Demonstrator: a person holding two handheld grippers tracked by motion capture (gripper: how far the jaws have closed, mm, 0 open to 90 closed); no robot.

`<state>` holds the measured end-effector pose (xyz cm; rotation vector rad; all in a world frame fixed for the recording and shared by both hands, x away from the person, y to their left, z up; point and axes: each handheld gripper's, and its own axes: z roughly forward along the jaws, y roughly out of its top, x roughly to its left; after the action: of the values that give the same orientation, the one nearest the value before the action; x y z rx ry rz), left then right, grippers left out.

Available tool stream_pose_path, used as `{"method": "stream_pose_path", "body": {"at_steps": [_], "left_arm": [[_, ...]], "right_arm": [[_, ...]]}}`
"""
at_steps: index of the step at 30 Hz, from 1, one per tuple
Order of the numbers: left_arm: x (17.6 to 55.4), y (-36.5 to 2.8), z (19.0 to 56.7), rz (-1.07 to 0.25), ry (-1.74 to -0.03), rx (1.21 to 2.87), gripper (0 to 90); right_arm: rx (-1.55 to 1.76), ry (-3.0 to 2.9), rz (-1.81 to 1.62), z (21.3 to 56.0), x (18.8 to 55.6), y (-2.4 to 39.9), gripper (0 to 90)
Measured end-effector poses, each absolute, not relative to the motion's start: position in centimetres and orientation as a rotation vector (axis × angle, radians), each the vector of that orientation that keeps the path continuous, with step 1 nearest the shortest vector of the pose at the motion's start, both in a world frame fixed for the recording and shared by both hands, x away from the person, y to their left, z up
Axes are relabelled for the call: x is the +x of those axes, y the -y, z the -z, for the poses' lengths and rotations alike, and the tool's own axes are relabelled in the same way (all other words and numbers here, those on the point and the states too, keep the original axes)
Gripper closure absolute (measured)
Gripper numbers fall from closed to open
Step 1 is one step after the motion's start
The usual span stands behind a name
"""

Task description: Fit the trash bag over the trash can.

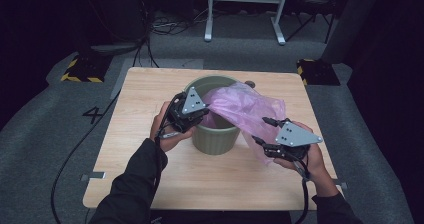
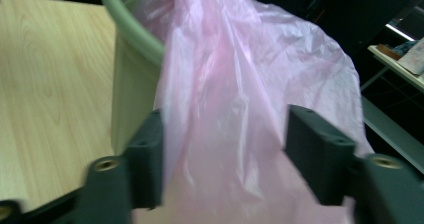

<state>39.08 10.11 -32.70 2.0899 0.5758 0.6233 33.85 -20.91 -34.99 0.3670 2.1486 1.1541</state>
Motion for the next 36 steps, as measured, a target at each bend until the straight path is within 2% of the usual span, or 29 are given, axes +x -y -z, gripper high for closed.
{"method": "stream_pose_path", "body": {"at_steps": [1,2,3,7,10,11,13,15,16,21,25,32,34,36], "left_arm": [[39.1,-10.2,32.8,-0.620,-0.576,2.092,89.2],[39.1,-10.2,32.8,-0.620,-0.576,2.092,89.2],[39.2,-10.5,33.1,-0.609,-0.576,2.090,89.2],[39.1,-10.9,33.5,-0.590,-0.579,2.062,86.4],[38.9,-11.1,33.5,-0.590,-0.580,2.037,79.2],[38.9,-11.2,33.5,-0.583,-0.590,2.029,71.0],[38.7,-11.4,33.5,-0.570,-0.573,2.014,63.6],[38.5,-11.6,33.3,-0.559,-0.573,1.996,46.6],[38.5,-11.6,33.3,-0.559,-0.573,1.996,41.0],[38.1,-11.7,32.5,-0.532,-0.543,1.999,31.8],[38.0,-11.3,31.6,-0.551,-0.536,1.994,19.6],[38.3,-9.0,30.6,-0.617,-0.502,2.045,21.9],[38.3,-8.4,30.5,-0.665,-0.487,2.073,30.7],[38.4,-8.0,30.5,-0.655,-0.450,2.094,47.7]], "right_arm": [[0.356,-2.159,-1.161,35.1,33.9,21.0,61.3],[0.356,-2.159,-1.161,35.1,33.9,21.0,61.3],[0.345,-2.155,-1.171,35.3,33.8,21.0,71.5],[0.315,-2.124,-1.213,35.1,33.7,21.0,84.9],[0.303,-2.099,-1.227,34.5,33.8,20.8,87.8],[0.305,-2.086,-1.229,34.3,33.8,20.6,88.0],[0.300,-2.080,-1.237,33.8,34.1,20.3,88.2],[0.292,-2.072,-1.243,33.3,34.3,20.1,88.6],[0.292,-2.072,-1.243,33.3,34.3,20.1,88.6],[0.267,-2.062,-1.225,32.7,34.6,19.5,88.6],[0.257,-2.070,-1.244,32.4,34.6,19.3,89.0],[0.200,-2.100,-1.258,31.8,34.2,18.4,89.0],[0.182,-2.112,-1.262,31.5,34.1,18.1,88.8],[0.161,-2.124,-1.277,31.2,34.0,17.8,87.7]]}}
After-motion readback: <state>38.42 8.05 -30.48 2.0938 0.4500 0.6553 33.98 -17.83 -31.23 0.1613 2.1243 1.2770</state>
